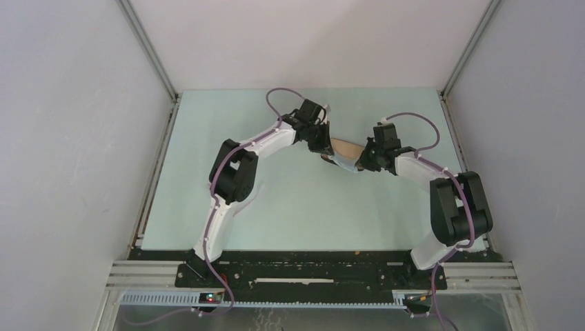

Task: Organize the sunglasses
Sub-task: Place the glasses cleaning cloth in the sunglasses case.

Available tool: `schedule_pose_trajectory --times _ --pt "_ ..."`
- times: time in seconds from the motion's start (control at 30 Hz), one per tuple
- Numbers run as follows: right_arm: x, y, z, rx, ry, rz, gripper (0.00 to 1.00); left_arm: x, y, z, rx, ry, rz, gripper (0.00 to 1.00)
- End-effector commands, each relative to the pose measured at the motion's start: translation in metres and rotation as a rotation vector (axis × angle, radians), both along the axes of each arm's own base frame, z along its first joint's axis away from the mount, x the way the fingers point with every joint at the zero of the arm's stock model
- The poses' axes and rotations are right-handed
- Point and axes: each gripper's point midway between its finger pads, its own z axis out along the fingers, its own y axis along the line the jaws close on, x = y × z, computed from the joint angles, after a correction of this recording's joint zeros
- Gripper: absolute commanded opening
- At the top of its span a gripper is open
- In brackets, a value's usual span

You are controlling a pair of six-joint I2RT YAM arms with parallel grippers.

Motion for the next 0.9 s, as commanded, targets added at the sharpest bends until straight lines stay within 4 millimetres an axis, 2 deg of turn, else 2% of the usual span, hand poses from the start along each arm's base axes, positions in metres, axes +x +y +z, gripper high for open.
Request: schedule_pose_trajectory --times 0.0,0.63,0.87 --pt "0.019 0.001 0.007 -0.001 -0.044 0.007 0.00 0.014 -0.004 0.015 -0.033 -0.050 -0.018 0.00" --pt "0.026 -0.001 -0.010 -0.007 -0.024 0.004 0.00 0.002 0.011 -0.020 0.031 0.013 -0.017 0.00" --pt "0.022 -0.002 -0.023 -0.018 0.009 0.011 0.00 -0.005 0.014 -0.033 0.044 0.050 -0.032 0.00"
